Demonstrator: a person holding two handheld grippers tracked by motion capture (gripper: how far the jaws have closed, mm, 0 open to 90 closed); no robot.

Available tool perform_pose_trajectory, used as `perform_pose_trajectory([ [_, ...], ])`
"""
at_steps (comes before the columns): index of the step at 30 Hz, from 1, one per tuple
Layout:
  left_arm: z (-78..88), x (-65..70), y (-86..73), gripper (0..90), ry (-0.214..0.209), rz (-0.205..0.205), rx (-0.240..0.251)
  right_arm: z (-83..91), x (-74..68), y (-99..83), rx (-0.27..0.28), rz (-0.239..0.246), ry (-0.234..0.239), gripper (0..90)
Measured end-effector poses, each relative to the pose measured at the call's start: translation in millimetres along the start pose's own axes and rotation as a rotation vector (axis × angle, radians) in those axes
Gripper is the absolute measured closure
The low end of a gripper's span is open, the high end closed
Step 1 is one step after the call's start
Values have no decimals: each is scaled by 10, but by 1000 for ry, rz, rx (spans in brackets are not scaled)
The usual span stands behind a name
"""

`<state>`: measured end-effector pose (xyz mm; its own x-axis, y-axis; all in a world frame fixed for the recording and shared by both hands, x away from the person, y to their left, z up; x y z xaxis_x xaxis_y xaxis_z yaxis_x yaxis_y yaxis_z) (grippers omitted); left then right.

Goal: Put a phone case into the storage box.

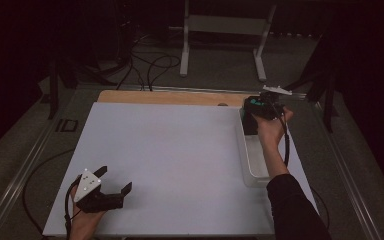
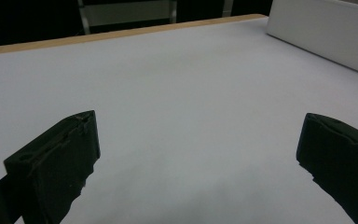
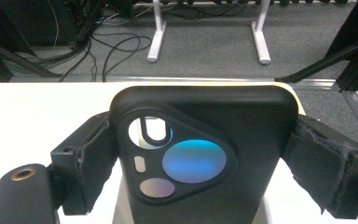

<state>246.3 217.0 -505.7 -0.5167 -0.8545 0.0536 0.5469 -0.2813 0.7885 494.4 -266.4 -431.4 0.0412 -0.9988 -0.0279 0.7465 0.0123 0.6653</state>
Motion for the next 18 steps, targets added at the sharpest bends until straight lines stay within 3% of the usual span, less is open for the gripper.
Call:
perform_pose_trajectory([
  [18, -4, 0, -6, 0, -2, -1, -4, -109, -35, -12, -12, 14, -21, 132],
])
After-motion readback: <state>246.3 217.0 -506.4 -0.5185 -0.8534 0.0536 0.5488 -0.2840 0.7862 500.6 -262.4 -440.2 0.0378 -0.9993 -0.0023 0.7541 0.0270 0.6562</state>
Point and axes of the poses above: each handheld gripper's, and its own axes: z roughly backward along the jaws, y roughly out of its top, x roughly to its right, the point moved 3 cm from there along -z, roughly forward along the jaws, and after that the axes turned 15 degrees about -x, right-handed, at the moved point
